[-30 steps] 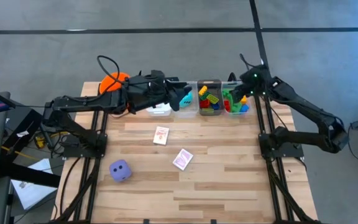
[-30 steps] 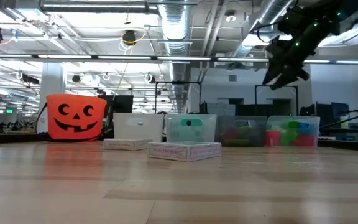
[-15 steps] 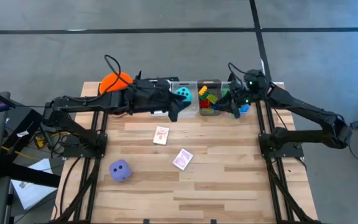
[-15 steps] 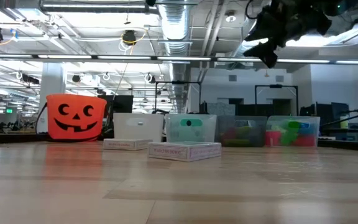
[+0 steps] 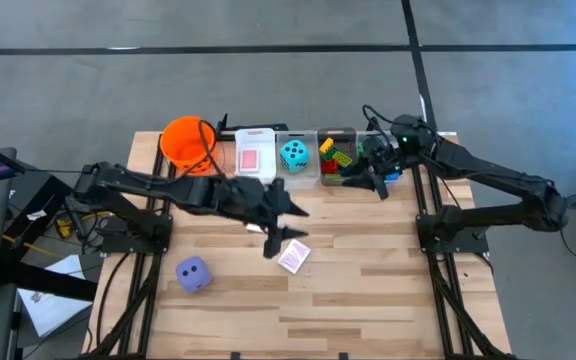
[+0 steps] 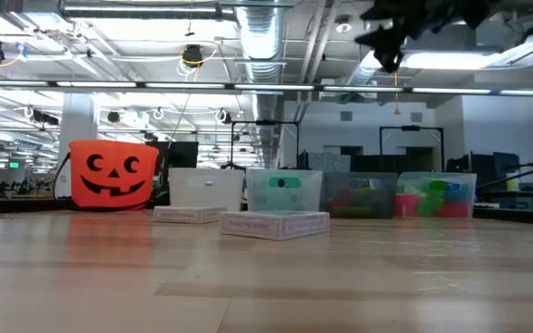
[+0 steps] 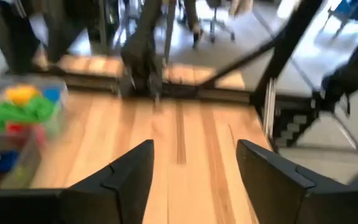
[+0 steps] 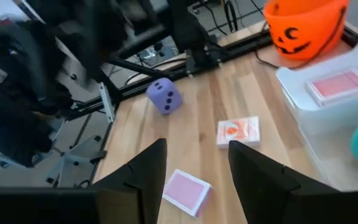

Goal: Pick & Place Toys
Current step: Put the pink deck of cards into the white bin

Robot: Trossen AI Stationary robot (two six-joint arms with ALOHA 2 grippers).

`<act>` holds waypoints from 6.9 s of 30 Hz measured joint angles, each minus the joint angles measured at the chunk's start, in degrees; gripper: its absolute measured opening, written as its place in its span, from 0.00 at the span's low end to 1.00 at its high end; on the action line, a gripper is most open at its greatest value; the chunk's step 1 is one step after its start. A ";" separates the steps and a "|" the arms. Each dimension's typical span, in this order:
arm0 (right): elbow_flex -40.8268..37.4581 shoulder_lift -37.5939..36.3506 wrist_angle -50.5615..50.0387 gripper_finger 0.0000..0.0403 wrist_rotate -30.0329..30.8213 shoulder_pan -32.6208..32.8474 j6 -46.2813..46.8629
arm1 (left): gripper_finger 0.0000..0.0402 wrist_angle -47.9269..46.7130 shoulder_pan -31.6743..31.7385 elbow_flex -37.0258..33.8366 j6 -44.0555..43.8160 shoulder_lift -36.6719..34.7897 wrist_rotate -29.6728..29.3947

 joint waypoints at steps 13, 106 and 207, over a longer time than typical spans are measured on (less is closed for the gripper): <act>11.82 -0.06 -14.19 0.44 6.43 9.46 -9.69 | 0.80 10.85 -7.45 -8.27 -21.37 11.90 -4.77; 12.47 0.42 -22.69 0.49 15.81 20.00 -9.01 | 1.00 13.99 -5.59 -8.27 -52.17 26.84 -1.93; 12.50 35.74 -18.64 0.81 9.80 31.64 -56.06 | 0.93 -17.39 -20.06 13.93 -52.47 0.19 -33.94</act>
